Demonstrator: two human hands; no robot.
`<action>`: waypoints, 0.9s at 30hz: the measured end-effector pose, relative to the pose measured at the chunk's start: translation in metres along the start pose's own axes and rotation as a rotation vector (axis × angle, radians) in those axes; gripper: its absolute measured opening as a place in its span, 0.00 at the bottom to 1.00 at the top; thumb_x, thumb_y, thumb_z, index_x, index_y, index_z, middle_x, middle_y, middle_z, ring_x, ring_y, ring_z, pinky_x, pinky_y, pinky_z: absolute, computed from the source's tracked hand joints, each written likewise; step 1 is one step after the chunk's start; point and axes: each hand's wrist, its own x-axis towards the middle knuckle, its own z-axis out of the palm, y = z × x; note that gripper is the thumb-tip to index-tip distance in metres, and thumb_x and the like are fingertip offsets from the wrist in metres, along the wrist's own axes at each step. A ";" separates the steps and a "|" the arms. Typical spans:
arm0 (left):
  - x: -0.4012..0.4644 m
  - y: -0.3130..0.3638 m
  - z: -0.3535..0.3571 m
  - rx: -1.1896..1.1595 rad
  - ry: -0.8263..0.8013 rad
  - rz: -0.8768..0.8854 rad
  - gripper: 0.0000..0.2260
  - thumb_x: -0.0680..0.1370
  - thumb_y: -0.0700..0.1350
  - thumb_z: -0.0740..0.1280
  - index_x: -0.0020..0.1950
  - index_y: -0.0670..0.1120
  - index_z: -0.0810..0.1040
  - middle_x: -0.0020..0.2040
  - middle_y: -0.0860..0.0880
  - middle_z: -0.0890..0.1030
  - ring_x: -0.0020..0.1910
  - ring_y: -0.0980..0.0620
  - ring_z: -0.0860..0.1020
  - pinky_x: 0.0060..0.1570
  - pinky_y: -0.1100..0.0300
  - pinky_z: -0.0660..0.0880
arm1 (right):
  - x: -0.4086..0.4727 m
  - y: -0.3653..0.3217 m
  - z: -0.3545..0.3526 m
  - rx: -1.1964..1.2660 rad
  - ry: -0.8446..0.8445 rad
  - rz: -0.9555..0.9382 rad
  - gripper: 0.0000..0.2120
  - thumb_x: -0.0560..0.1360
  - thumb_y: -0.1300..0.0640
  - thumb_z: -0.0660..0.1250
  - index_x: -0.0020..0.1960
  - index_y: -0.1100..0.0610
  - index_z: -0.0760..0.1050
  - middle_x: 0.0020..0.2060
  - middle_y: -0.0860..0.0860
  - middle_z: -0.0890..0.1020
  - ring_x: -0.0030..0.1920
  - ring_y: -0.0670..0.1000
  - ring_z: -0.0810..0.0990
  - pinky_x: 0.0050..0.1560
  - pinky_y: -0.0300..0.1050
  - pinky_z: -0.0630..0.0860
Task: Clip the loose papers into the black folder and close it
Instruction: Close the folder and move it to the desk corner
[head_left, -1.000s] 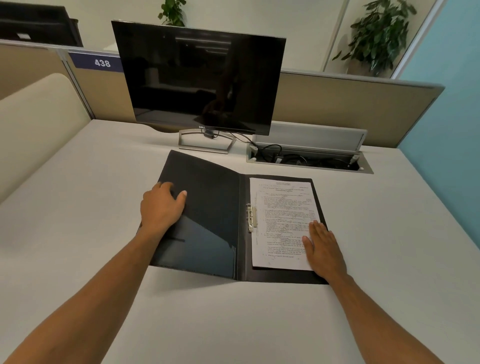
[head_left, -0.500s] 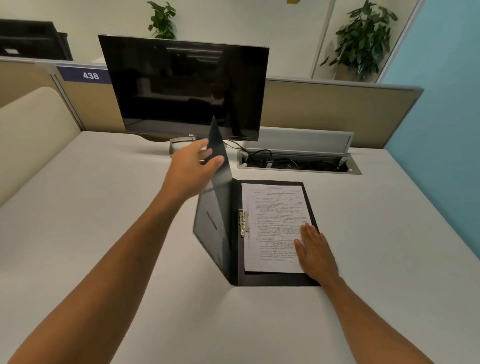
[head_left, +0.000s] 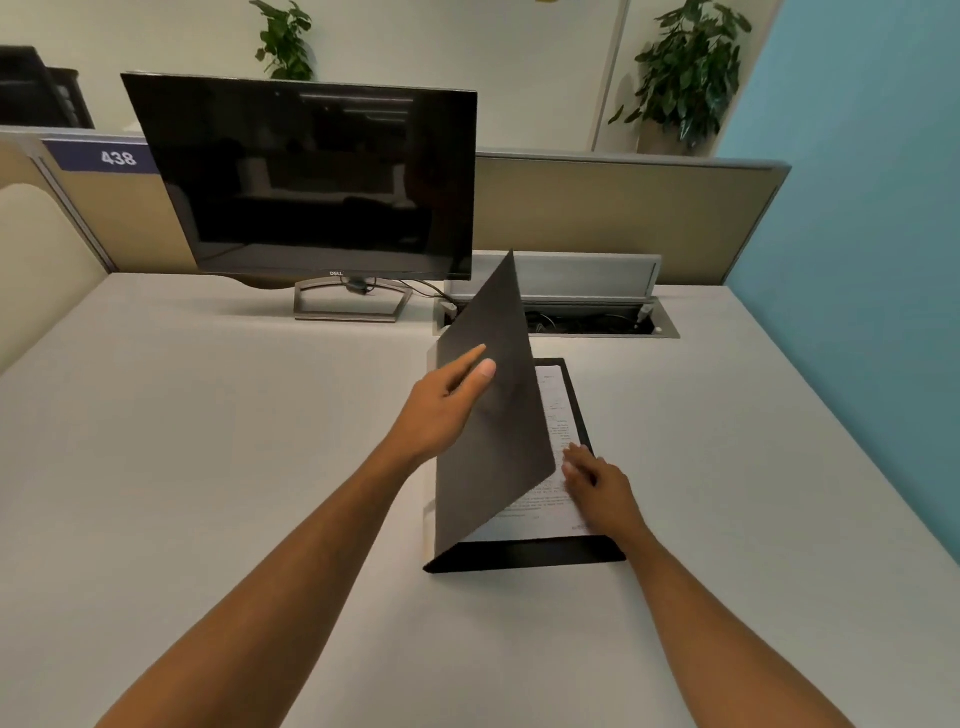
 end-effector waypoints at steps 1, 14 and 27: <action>0.001 -0.006 0.004 0.015 0.003 -0.035 0.24 0.79 0.60 0.59 0.74 0.55 0.65 0.74 0.52 0.68 0.73 0.51 0.66 0.68 0.56 0.64 | -0.001 -0.004 -0.007 0.104 0.004 0.015 0.20 0.79 0.46 0.61 0.66 0.53 0.75 0.64 0.51 0.78 0.63 0.49 0.76 0.56 0.32 0.74; -0.023 -0.068 0.056 0.074 0.230 -0.501 0.23 0.79 0.52 0.65 0.72 0.47 0.67 0.72 0.44 0.69 0.69 0.41 0.70 0.65 0.46 0.70 | 0.003 0.003 -0.044 0.496 0.015 0.253 0.19 0.81 0.52 0.60 0.69 0.56 0.70 0.64 0.50 0.76 0.64 0.50 0.75 0.65 0.44 0.70; -0.002 -0.079 0.047 -0.236 0.350 -0.769 0.13 0.74 0.45 0.72 0.53 0.38 0.76 0.56 0.40 0.81 0.54 0.35 0.79 0.49 0.48 0.76 | 0.002 0.011 -0.042 0.207 -0.156 0.130 0.29 0.76 0.59 0.68 0.74 0.52 0.63 0.72 0.52 0.69 0.71 0.54 0.68 0.69 0.51 0.69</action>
